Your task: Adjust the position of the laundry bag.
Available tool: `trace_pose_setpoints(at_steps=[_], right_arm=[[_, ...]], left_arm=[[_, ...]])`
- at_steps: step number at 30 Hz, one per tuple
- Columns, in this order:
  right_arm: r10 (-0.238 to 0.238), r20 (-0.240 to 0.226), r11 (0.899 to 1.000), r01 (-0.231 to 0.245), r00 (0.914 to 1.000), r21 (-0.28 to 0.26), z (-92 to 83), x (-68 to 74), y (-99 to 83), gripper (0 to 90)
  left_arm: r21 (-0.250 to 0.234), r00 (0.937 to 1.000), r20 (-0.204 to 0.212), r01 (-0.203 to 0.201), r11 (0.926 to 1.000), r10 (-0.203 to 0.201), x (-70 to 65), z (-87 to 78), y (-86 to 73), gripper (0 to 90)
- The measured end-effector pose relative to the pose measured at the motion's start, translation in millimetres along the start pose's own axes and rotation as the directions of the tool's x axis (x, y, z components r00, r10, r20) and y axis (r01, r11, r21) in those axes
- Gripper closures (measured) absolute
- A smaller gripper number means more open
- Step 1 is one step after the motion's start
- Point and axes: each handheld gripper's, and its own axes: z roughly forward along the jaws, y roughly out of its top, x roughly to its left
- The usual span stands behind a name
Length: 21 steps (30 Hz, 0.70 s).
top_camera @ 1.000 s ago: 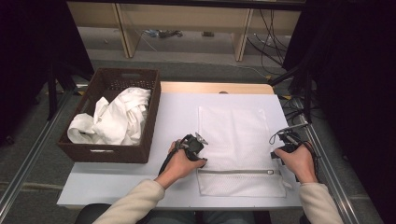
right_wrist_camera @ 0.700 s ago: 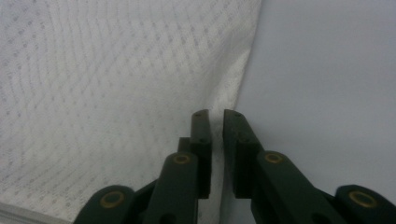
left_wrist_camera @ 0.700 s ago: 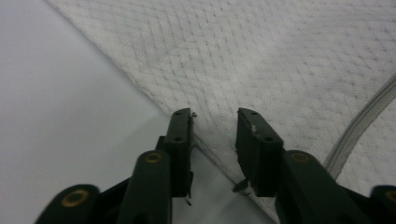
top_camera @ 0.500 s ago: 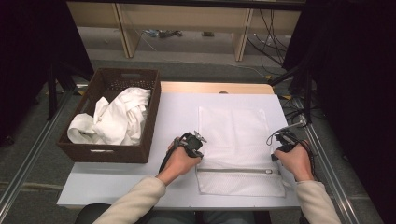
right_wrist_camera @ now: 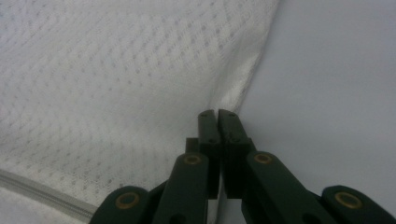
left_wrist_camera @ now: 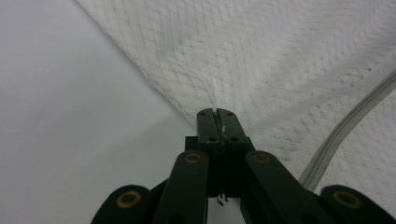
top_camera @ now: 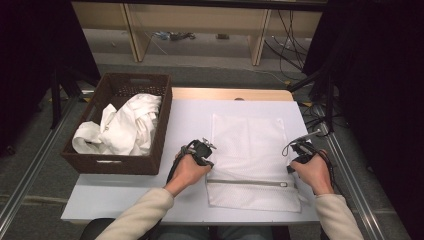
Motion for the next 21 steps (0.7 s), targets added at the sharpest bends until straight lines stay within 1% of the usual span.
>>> trace_pose_setpoints(at_steps=[2, 3, 4, 5, 6, 7, 8, 9, 10, 11, 12, 14, 15, 16, 17, 18, 19, 20, 21], right_arm=[[0.008, -0.009, 1.0, -0.008, 0.9999, 0.012, 0.0, 5.3, 0.4, 89.3], [0.051, -0.012, 0.998, -0.05, 0.9986, 0.029, -1.0, 10.7, 0.3, 89.3], [0.057, -0.014, 0.998, -0.057, 0.9983, 0.031, -0.5, 14.0, 0.6, 89.3], [0.056, -0.009, 0.997, -0.056, 0.9984, 0.051, -1.4, 16.9, 1.5, 89.3], [0.028, -0.015, 0.999, -0.027, 0.9995, 0.02, 1.1, 17.9, 1.4, 89.3], [0.009, -0.013, 0.999, -0.009, 0.9999, 0.043, 0.4, 19.2, 2.6, 89.3], [0.003, -0.014, 0.999, -0.003, 0.9999, 0.042, 0.9, 22.0, 3.2, 89.4], [0.007, -0.019, 0.999, -0.007, 0.9998, 0.038, 1.6, 25.1, 3.5, 89.3], [-0.042, -0.013, 0.999, 0.042, 0.999, 0.018, 3.7, 25.0, 4.5, 89.3], [-0.062, -0.016, 0.998, 0.062, 0.9979, 0.012, 5.3, 27.5, 6.0, 89.3], [-0.057, -0.016, 0.998, 0.057, 0.9982, 0.016, 5.4, 30.6, 6.5, 89.3], [-0.054, -0.016, 0.998, 0.055, 0.9984, 0.027, 7.0, 37.6, 8.9, 89.3], [-0.092, -0.024, 0.996, 0.092, 0.9955, 0.009, 8.4, 39.4, 10.4, 89.3], [-0.096, -0.02, 0.995, 0.096, 0.9952, 0.013, 9.1, 43.3, 11.8, 89.3], [-0.082, -0.021, 0.996, 0.083, 0.9964, 0.027, 8.8, 48.3, 13.0, 89.3], [-0.087, -0.025, 0.996, 0.087, 0.9959, 0.022, 10.0, 51.7, 14.2, 89.3], [-0.063, -0.027, 0.996, 0.064, 0.9977, 0.054, 8.2, 57.5, 15.7, 89.3], [-0.113, -0.027, 0.994, 0.113, 0.9932, 0.006, 11.5, 58.5, 17.3, 89.3], [-0.113, -0.027, 0.994, 0.113, 0.9932, 0.006, 11.5, 58.5, 17.3, 89.3]], left_arm=[[0.005, 1.0, -0.004, 0.0, 1.0, 0.0, 2.4, -2.7, -0.7, 88.7], [0.006, 1.0, -0.009, -0.001, 1.0, 0.001, 3.3, -4.2, -1.6, 88.7], [0.006, 0.9999, -0.01, 0.005, 1.0, -0.005, 4.3, -5.1, -2.6, 88.7], [0.013, 0.9999, -0.015, -0.003, 0.9999, 0.003, 6.1, -6.5, -3.6, 88.7], [0.012, 0.9998, -0.017, 0.003, 0.9999, -0.003, 7.4, -7.1, -5.0, 88.7], [0.017, 0.9999, -0.015, 0.006, 0.9998, -0.006, 9.1, -8.2, -6.4, 88.7], [0.013, 0.9997, -0.022, 0.013, 0.9998, -0.012, 11.0, -8.6, -8.0, 88.7], [0.016, 0.9995, -0.023, 0.021, 0.9996, -0.021, 12.7, -9.7, -9.6, 88.7], [0.017, 0.9993, -0.031, 0.021, 0.9996, -0.02, 15.1, -11.4, -11.6, 88.7], [0.021, 0.9992, -0.034, 0.022, 0.9995, -0.021, 16.5, -12.8, -12.7, 88.7], [0.019, 0.9989, -0.039, 0.027, 0.9995, -0.026, 18.6, -14.6, -14.6, 88.7], [0.016, 0.9984, -0.051, 0.023, 0.9996, -0.022, 21.8, -17.8, -17.4, 88.7], [0.019, 0.9979, -0.058, 0.029, 0.9994, -0.028, 23.3, -19.8, -19.1, 88.7], [0.012, 0.9975, -0.065, 0.029, 0.9995, -0.028, 25.3, -21.0, -21.0, 88.7], [0.019, 0.9973, -0.065, 0.036, 0.9992, -0.035, 27.2, -23.1, -22.5, 88.7], [0.018, 0.9968, -0.073, 0.036, 0.9992, -0.034, 29.0, -24.8, -24.4, 88.7], [0.018, 0.9968, -0.073, 0.036, 0.9992, -0.034, 29.0, -24.8, -24.4, 88.7], [0.011, 0.9957, -0.082, 0.044, 0.9989, -0.043, 31.8, -27.3, -28.6, 88.7], [0.011, 0.9957, -0.082, 0.044, 0.9989, -0.043, 31.8, -27.3, -28.6, 88.7]])
